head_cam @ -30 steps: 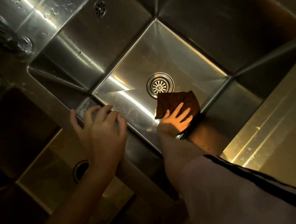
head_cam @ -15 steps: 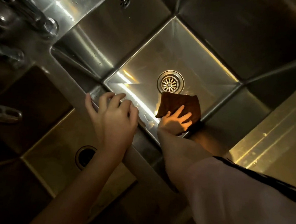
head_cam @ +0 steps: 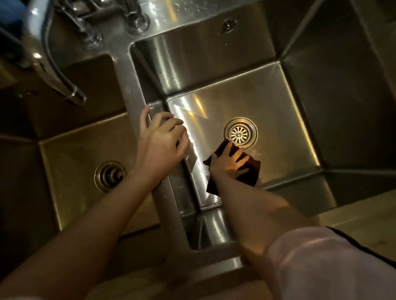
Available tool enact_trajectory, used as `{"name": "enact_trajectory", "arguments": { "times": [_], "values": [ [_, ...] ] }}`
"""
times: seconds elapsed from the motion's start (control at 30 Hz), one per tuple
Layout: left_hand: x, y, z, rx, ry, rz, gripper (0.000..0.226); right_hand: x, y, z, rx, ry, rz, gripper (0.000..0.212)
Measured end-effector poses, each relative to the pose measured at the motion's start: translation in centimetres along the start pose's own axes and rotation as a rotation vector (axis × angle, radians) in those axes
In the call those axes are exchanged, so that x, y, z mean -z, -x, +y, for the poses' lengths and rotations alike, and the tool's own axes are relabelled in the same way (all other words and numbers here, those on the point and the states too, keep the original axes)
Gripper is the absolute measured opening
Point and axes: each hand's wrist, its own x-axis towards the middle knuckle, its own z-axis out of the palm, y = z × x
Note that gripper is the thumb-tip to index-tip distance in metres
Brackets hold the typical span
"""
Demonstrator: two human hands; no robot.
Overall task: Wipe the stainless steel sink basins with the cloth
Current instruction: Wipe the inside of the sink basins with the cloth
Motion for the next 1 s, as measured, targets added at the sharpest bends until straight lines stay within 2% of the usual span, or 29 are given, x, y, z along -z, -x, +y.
{"name": "enact_trajectory", "arguments": {
  "times": [0.1,0.27,0.4,0.57,0.73,0.87,1.0],
  "values": [
    [0.3,0.3,0.2,-0.019,-0.041,0.022,0.026,2.5,-1.6,0.8,0.118,0.067,-0.134,0.065],
    [1.5,1.1,2.9,0.076,-0.107,0.037,0.031,6.5,-5.4,3.3,0.571,0.345,-0.332,0.07],
    [1.5,3.8,6.5,0.244,-0.106,0.138,0.026,7.8,-7.7,4.3,0.777,0.605,-0.381,0.073],
    [0.2,8.3,10.1,0.475,-0.096,0.1,0.029,8.4,-8.7,4.4,1.049,0.878,-0.43,0.075],
    [-0.6,11.3,12.6,0.554,-0.073,0.102,0.029,8.9,-10.0,3.8,1.482,1.28,-0.368,0.074],
    [-0.8,12.5,13.5,0.616,-0.055,0.072,0.034,8.4,-12.2,5.5,1.596,1.443,-0.352,0.077],
    [-1.0,12.7,13.6,0.658,-0.046,0.123,0.033,7.0,-13.1,7.6,1.604,1.407,-0.367,0.079]
  ]
}}
